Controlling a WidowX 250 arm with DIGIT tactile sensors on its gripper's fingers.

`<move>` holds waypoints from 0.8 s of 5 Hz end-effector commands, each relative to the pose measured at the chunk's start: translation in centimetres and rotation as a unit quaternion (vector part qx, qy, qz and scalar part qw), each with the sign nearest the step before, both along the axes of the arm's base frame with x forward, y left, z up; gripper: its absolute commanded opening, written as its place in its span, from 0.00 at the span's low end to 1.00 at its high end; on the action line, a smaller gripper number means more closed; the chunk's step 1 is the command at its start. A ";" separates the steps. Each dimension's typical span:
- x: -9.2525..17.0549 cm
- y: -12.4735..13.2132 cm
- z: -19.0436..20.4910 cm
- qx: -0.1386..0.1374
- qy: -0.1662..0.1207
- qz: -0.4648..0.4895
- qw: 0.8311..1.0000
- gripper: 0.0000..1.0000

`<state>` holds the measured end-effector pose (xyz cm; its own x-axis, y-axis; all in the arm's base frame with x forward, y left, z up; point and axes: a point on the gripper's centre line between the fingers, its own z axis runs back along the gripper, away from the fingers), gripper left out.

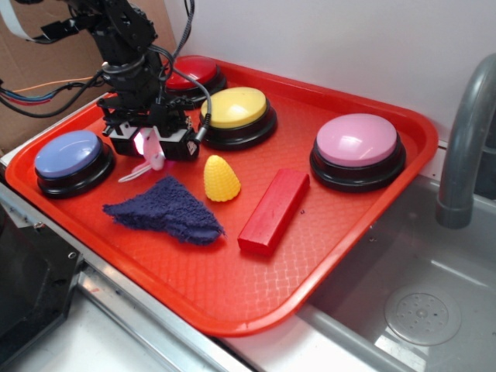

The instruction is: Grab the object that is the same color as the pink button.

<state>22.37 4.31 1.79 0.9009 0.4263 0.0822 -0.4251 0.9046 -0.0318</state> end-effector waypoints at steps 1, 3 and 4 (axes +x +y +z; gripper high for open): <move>1.0 0.1 0.4 0.011 -0.026 -0.062 0.998 0.00; -1.8 -4.4 9.7 -0.012 -0.018 -0.156 0.987 0.00; -3.2 -6.8 14.7 -0.029 -0.019 -0.200 0.979 0.00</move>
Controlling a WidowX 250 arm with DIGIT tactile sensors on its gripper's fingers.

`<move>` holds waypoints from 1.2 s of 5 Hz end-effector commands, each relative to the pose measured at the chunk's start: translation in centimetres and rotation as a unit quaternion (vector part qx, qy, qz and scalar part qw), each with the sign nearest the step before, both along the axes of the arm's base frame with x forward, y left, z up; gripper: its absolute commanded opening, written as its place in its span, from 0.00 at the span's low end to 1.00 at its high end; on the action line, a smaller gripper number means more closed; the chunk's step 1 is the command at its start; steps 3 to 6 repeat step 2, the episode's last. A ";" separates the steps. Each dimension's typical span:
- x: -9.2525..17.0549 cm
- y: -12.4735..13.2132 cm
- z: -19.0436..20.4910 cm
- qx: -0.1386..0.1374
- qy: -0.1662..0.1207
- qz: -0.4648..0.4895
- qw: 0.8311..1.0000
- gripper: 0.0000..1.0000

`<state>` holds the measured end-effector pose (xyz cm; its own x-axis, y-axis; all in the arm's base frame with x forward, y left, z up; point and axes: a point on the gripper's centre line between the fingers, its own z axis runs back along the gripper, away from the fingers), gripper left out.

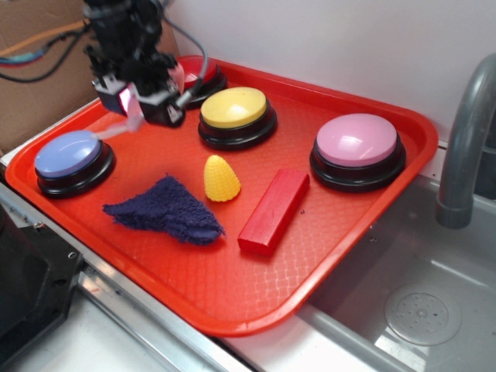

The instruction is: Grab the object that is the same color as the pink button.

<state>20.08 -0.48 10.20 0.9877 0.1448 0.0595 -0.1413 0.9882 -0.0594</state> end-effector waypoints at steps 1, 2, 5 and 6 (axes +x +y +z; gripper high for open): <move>-1.9 -3.8 11.3 -0.017 -0.032 -0.087 0.996 0.00; -1.8 -3.5 13.9 0.037 -0.021 -0.074 0.996 0.00; -1.8 -3.5 13.9 0.037 -0.021 -0.074 0.996 0.00; -1.8 -3.5 13.9 0.037 -0.021 -0.074 0.996 0.00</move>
